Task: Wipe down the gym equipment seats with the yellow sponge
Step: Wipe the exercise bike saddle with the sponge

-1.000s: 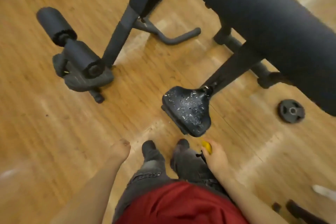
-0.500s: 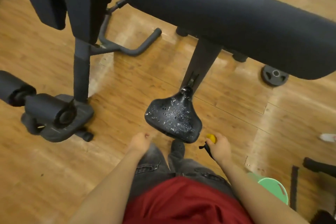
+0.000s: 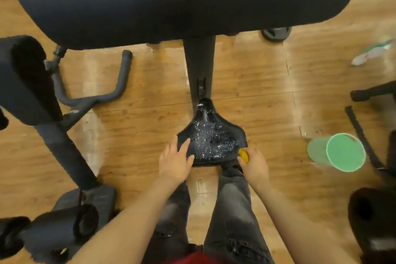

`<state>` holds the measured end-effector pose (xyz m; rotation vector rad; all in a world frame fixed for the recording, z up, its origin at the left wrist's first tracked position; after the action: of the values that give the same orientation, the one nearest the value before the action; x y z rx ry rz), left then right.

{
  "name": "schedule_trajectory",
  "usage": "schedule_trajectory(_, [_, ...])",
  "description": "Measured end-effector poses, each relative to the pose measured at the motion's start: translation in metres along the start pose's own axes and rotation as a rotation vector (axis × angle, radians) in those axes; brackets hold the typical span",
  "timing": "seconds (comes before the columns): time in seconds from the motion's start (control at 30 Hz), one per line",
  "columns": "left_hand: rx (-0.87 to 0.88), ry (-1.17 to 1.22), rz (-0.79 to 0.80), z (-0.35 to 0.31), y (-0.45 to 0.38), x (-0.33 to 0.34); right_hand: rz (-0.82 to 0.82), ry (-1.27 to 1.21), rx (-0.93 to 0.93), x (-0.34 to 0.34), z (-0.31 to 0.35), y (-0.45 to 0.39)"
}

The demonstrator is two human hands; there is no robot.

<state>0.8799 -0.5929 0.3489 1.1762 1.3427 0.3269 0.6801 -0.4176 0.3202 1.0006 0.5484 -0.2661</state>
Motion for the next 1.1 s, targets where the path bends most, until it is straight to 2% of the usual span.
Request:
schedule_trajectory(0.13, [0.086,-0.117,0.024,-0.002,-0.02,-0.001,-0.049,-0.061,0.059,0.024,-0.007,-0.003])
schedule_trajectory(0.3, [0.144,-0.157,0.017,-0.01,-0.044,0.018,-0.098,-0.071,0.079,0.042,-0.014,-0.017])
schedule_trajectory(0.53, [0.115,-0.145,-0.012,-0.015,-0.104,0.062,-0.281,-0.143,-0.032,0.049,-0.027,-0.07])
schedule_trajectory(0.7, [0.102,-0.099,-0.066,-0.013,-0.149,0.094,-0.419,0.059,0.034,0.079,-0.04,-0.09])
schedule_trajectory(0.87, [0.138,-0.115,-0.218,-0.009,-0.154,0.107,-0.555,-0.101,0.01,0.094,-0.049,-0.083])
schedule_trajectory(0.97, [0.145,-0.108,-0.274,-0.006,-0.158,0.111,-0.569,-0.206,-0.037,0.101,-0.049,-0.082])
schedule_trajectory(1.1, [0.16,-0.079,-0.294,-0.002,-0.164,0.115,-0.531,-0.222,-0.104,0.106,-0.047,-0.09])
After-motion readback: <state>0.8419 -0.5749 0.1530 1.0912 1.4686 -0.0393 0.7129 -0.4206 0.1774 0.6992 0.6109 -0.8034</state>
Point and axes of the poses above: each hand's wrist, its own y-axis away from the middle knuckle, its own x-axis out of the palm, z = x × y, the point moved 9 cm from there along -y, towards the middle knuckle, and after that the axes turned 14 degrees about z, right-handed, at the moved point
